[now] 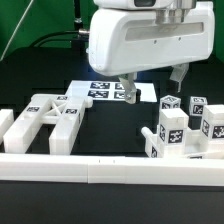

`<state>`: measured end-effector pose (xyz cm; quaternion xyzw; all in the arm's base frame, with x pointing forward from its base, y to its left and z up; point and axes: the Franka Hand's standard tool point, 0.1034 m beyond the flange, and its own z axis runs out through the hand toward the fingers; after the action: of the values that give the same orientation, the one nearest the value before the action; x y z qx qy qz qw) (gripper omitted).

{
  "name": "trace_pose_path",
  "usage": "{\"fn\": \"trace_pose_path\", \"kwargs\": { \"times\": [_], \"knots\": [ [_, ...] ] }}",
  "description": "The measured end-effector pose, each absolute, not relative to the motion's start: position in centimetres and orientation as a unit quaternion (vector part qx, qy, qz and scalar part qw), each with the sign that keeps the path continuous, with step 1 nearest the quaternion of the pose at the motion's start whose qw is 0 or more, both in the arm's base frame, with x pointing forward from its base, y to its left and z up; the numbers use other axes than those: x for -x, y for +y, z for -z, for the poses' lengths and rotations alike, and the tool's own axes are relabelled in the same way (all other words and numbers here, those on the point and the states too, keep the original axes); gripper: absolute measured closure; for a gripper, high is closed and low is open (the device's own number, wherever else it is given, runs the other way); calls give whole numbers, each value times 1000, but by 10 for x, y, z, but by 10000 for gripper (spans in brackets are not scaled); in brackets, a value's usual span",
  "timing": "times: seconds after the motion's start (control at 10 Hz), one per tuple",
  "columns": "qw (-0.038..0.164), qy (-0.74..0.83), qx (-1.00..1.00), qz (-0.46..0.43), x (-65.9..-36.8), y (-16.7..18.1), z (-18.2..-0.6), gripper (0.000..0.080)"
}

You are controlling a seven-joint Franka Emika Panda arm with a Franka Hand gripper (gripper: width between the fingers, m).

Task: Assemble chair

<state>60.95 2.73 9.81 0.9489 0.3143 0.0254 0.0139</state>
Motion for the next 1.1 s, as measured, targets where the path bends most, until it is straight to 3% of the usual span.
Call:
{"fn": "trace_pose_path", "kwargs": {
  "times": [0.2,0.4,0.9,1.1],
  "knots": [
    [6,264,-964,-7,-612,26,-87,151],
    [15,250,-968,-10,-632,27,-67,151],
    [18,242,-970,-10,-629,16,-62,151],
    [15,215,-976,-1,-624,14,-50,151]
  ]
}}
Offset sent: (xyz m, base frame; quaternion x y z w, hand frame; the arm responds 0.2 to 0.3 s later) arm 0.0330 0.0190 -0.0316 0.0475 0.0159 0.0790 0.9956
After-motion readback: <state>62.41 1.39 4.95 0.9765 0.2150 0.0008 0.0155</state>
